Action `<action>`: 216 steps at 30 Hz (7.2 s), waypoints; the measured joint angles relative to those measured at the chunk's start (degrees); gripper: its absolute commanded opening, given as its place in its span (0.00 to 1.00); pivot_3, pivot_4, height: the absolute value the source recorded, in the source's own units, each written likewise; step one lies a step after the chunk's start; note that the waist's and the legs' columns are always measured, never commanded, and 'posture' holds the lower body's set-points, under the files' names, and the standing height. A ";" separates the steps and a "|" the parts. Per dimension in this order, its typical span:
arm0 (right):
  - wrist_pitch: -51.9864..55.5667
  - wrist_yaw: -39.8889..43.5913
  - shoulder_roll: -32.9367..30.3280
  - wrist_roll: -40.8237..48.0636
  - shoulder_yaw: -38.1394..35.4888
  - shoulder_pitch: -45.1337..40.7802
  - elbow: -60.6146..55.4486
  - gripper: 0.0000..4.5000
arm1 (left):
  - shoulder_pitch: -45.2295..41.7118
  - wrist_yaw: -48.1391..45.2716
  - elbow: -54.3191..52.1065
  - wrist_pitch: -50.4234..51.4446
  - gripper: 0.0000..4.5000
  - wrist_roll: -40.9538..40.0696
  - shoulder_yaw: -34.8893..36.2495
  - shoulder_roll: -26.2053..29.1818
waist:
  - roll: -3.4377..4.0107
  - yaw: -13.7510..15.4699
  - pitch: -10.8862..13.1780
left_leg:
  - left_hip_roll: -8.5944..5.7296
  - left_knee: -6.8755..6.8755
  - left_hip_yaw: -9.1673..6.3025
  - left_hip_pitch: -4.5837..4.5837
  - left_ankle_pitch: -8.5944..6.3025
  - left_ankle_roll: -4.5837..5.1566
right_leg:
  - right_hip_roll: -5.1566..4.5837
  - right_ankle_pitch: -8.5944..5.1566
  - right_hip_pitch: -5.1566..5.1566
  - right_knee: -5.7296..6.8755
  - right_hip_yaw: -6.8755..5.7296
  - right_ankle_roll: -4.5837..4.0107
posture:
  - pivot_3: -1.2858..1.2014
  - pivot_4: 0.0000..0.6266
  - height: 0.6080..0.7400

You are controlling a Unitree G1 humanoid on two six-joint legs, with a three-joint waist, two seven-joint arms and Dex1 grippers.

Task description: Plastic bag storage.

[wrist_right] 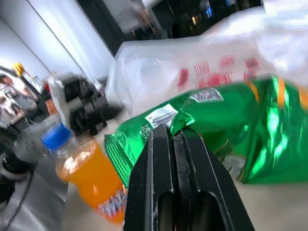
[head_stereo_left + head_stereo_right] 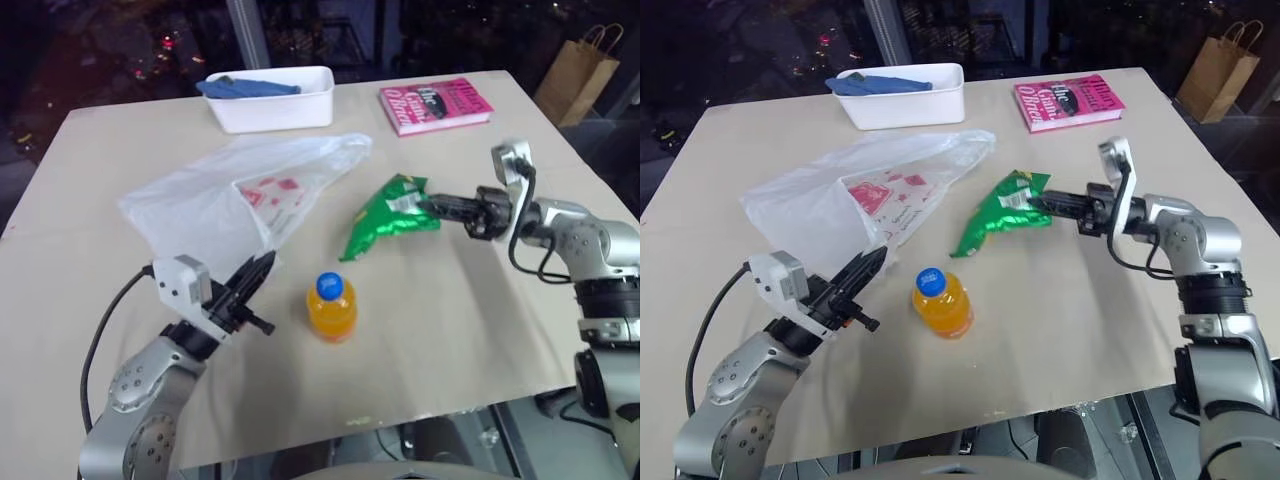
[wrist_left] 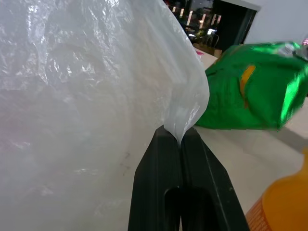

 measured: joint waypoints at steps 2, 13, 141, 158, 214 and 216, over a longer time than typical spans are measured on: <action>0.04 -0.86 2.03 0.89 -0.97 -2.17 -0.17 0.02 | -0.37 0.02 0.01 0.08 0.00 -1.40 -0.04 -0.65 | 0.00 -0.29 0.00 | 0.01 -0.01 -0.02 0.00 0.00 0.00 | 0.01 0.00 0.00 0.01 -0.02 0.00 | 0.52 0.24 1.00; -19.37 4.11 -7.35 -24.70 14.93 2.61 18.15 0.48 | -1.79 0.16 2.56 0.03 0.00 -2.51 0.06 -0.78 | 0.06 -0.14 0.04 | -0.17 0.00 0.01 -0.22 0.01 0.00 | -0.08 0.00 -0.23 0.02 -0.01 0.00 | 0.52 0.24 1.00; -62.28 -43.51 23.71 -55.52 8.24 -34.05 61.61 0.01 | -5.25 -4.76 8.46 -3.63 0.00 -5.04 -1.21 -0.18 | 0.07 -4.01 -0.01 | -0.08 0.18 0.52 -0.81 0.25 -0.38 | 0.12 0.00 -1.71 1.52 0.76 -0.05 | 0.52 0.24 1.00; -26.67 -18.51 3.56 -39.95 2.18 -14.57 20.75 0.50 | -17.57 -6.79 20.37 -5.79 0.00 -3.19 2.87 2.31 | 0.06 -4.06 -0.01 | -0.03 0.20 0.61 -0.84 0.24 -0.35 | 0.13 0.00 -1.75 1.56 0.85 -0.04 | 0.52 0.24 1.00; -2.57 -8.96 12.98 -17.86 28.76 2.45 -23.12 0.54 | -12.75 -4.73 16.21 -1.66 0.00 -6.62 2.82 0.56 | -0.20 -2.23 -0.14 | -0.11 0.47 0.36 -0.89 0.24 -0.37 | 0.04 0.01 -1.67 1.63 0.57 -0.03 | 0.52 0.24 1.00; -2.15 -8.91 12.92 -17.37 28.64 2.81 -23.15 0.50 | -12.65 -4.78 16.21 -1.68 0.00 -6.60 2.82 0.56 | -0.20 -2.23 -0.14 | -0.11 0.47 0.35 -0.89 0.24 -0.37 | 0.04 0.01 -1.67 1.63 0.56 -0.03 | 0.52 0.24 1.00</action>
